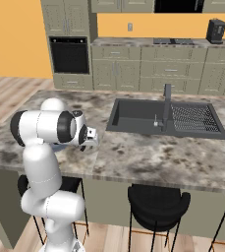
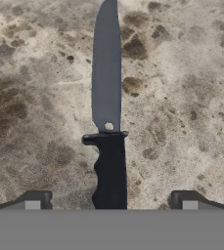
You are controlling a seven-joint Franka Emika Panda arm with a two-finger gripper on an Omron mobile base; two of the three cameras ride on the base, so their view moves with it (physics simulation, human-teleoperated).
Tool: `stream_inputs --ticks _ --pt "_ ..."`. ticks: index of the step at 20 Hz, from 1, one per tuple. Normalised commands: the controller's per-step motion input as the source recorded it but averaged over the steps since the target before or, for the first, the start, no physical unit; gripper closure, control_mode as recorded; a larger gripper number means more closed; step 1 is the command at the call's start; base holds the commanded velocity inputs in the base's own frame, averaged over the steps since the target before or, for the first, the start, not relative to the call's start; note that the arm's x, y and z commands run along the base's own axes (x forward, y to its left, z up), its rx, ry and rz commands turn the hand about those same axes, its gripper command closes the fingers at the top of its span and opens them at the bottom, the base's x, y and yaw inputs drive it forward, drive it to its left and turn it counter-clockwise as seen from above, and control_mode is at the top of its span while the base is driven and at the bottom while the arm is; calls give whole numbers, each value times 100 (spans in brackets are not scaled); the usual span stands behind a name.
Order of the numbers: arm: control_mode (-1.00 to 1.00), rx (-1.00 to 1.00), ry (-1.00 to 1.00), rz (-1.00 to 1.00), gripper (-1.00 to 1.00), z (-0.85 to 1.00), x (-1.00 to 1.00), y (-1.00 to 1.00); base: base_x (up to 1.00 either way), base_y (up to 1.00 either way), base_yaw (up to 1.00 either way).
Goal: Retrieve the butter from the fridge and place it on a plate on the dining table. Then retrieve the butter knife by the fridge and place it near the plate.
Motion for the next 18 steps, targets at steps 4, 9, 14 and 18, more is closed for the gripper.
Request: stream_inputs --ticks 4,9,14,18 --pt "-100 0 3 0 -100 0 0 0 0 0 0" --pt "-100 0 7 0 -100 13 0 0 0 0 0" --pt "-100 2 7 0 -100 53 -6 0 0 0 0" --pt "-100 0 3 0 -100 74 -25 0 0 0 0"
